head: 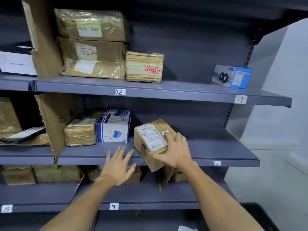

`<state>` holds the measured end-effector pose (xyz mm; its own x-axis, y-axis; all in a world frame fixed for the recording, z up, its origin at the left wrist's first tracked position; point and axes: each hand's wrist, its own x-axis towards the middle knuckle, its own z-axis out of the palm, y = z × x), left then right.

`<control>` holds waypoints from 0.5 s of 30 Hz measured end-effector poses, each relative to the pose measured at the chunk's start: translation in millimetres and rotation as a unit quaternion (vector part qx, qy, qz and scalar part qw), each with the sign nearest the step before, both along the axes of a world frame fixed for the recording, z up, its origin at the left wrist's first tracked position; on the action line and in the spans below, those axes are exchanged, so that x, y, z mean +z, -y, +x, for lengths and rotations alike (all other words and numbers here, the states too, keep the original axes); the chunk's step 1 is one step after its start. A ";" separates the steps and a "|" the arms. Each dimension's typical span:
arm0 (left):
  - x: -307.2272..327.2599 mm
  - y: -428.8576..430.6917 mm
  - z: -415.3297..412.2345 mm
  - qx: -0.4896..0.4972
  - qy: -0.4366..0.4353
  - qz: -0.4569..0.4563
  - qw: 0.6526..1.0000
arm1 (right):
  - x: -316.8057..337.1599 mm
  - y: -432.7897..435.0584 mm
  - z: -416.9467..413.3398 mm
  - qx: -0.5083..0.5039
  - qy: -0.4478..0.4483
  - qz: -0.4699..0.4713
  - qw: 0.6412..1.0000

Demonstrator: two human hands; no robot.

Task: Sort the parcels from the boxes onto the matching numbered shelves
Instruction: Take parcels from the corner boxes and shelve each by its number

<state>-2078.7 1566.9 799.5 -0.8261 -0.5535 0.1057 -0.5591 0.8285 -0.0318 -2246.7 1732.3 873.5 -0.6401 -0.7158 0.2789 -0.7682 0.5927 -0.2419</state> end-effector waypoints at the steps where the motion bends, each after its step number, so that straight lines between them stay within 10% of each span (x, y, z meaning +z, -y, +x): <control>1: -0.8 7.9 -4.0 -0.001 -0.001 0.007 1.000 | 0.8 9.3 -3.1 -0.005 0.004 -0.005 1.000; 15: -32.3 56.2 -33.4 -0.001 -0.032 0.015 0.999 | -3.6 73.7 -27.8 -0.026 0.006 -0.001 1.000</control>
<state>-2112.1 1510.8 767.2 -0.8194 -0.5555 0.1411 -0.5574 0.8297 0.0294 -2274.5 1658.6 869.9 -0.6805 -0.6802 0.2726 -0.7328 0.6316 -0.2532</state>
